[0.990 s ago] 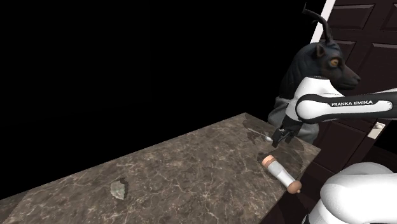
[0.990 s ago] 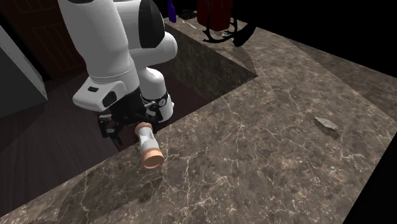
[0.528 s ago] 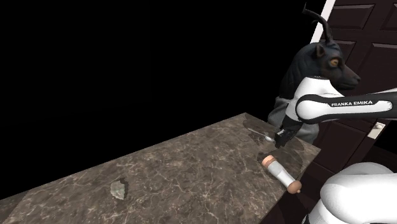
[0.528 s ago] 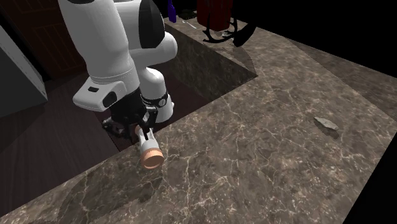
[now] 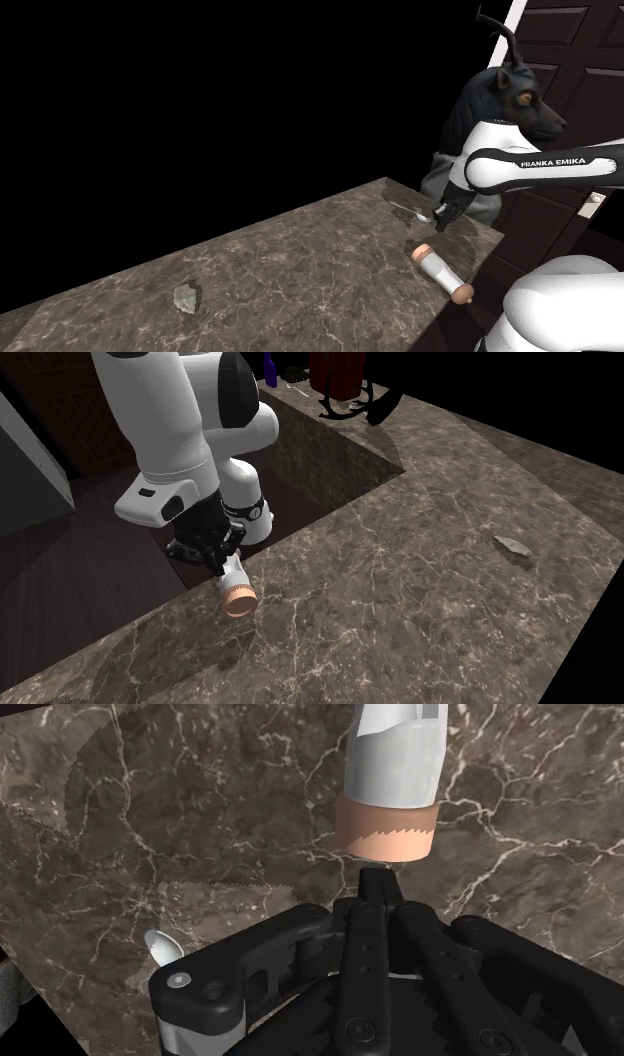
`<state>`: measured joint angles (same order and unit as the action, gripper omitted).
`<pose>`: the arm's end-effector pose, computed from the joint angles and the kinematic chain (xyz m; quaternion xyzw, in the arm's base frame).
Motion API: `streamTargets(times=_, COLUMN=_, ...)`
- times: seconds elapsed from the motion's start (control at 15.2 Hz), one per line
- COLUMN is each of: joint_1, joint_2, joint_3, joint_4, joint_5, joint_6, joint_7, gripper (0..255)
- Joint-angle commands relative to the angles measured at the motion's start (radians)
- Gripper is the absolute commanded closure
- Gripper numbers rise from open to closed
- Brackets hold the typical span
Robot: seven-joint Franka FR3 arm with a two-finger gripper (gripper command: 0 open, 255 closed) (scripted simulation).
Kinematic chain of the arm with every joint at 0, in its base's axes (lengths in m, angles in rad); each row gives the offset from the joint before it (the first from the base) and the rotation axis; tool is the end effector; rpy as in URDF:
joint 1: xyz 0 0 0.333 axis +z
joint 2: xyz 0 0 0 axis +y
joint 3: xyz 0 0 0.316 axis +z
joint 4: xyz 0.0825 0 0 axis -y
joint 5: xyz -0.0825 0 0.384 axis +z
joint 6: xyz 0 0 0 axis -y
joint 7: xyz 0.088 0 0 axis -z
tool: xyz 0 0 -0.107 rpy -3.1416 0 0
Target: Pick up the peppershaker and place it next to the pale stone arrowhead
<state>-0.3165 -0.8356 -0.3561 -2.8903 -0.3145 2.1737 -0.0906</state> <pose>0.2412 -0.1845 0.3914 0.9861 -0.1573 0.0495 0.0198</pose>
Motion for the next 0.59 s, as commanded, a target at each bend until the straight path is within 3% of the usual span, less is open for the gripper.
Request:
streamTargets(times=0.0, joint_1=0.0, joint_2=0.0, joint_3=0.0, joint_4=0.0, joint_5=0.0, joint_6=0.0, joint_7=0.0, gripper=0)
streamTargets(times=0.4, joint_1=0.043, joint_2=0.14, joint_3=-0.285, joint_4=-0.066, joint_5=0.076, joint_6=0.135, joint_7=-0.233, gripper=0)
streamTargets(times=0.53, joint_1=0.065, joint_2=0.18, joint_3=-0.333, joint_4=-0.077, joint_5=0.092, joint_6=0.174, joint_7=-0.27, gripper=0)
